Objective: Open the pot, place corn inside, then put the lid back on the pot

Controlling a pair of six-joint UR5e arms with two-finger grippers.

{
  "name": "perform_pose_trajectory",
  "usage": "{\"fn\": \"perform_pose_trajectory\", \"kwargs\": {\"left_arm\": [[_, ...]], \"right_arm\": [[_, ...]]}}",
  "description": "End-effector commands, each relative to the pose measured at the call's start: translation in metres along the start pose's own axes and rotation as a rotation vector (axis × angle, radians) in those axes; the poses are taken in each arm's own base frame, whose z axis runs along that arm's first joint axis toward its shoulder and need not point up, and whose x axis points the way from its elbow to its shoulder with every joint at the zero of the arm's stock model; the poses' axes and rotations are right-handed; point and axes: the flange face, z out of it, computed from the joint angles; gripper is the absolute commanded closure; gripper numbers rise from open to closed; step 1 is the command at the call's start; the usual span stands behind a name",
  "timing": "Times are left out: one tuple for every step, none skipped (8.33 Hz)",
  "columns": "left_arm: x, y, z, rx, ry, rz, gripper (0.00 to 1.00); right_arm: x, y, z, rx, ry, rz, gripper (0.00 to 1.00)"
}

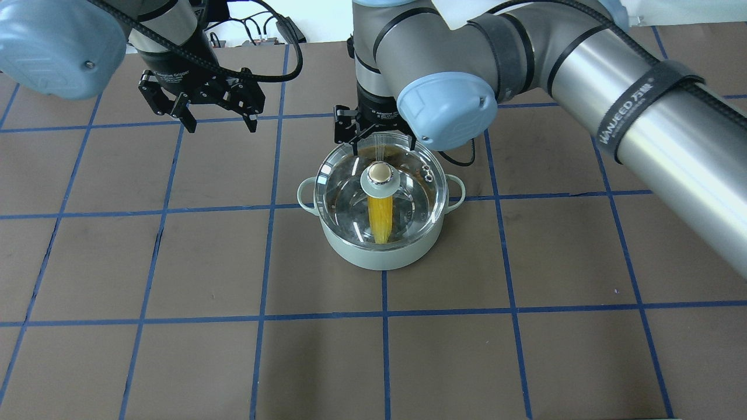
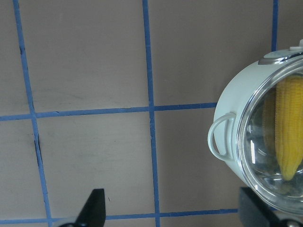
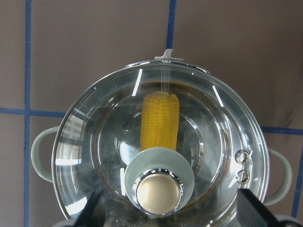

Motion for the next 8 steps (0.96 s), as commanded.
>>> {"fn": "perform_pose_trajectory", "kwargs": {"left_arm": [[0.0, 0.0, 0.0, 0.0, 0.0, 0.0, 0.0], [0.0, 0.0, 0.0, 0.0, 0.001, 0.0, 0.0], [0.0, 0.0, 0.0, 0.0, 0.0, 0.0, 0.0], [-0.001, 0.0, 0.0, 0.0, 0.0, -0.002, 0.0], [0.0, -0.001, 0.001, 0.0, 0.0, 0.0, 0.0], [0.0, 0.0, 0.0, 0.001, 0.0, 0.0, 0.0], [0.0, 0.0, 0.0, 0.001, 0.0, 0.0, 0.0], [-0.001, 0.0, 0.0, 0.001, 0.0, -0.002, 0.0]], "right_arm": [[0.021, 0.031, -0.068, 0.043, 0.012, 0.0, 0.0], [0.024, 0.037, -0.074, 0.032, 0.02, -0.008, 0.0], [0.026, 0.041, -0.074, 0.012, 0.028, -0.006, 0.0], [0.027, 0.039, -0.074, 0.014, 0.024, -0.004, 0.0], [0.038, 0.034, -0.075, 0.01, 0.027, 0.009, 0.0], [0.062, 0.029, -0.081, -0.004, 0.033, 0.019, 0.0], [0.102, 0.022, -0.094, -0.001, 0.036, 0.001, 0.0], [0.143, 0.017, -0.106, 0.002, 0.036, 0.015, 0.0]]}}
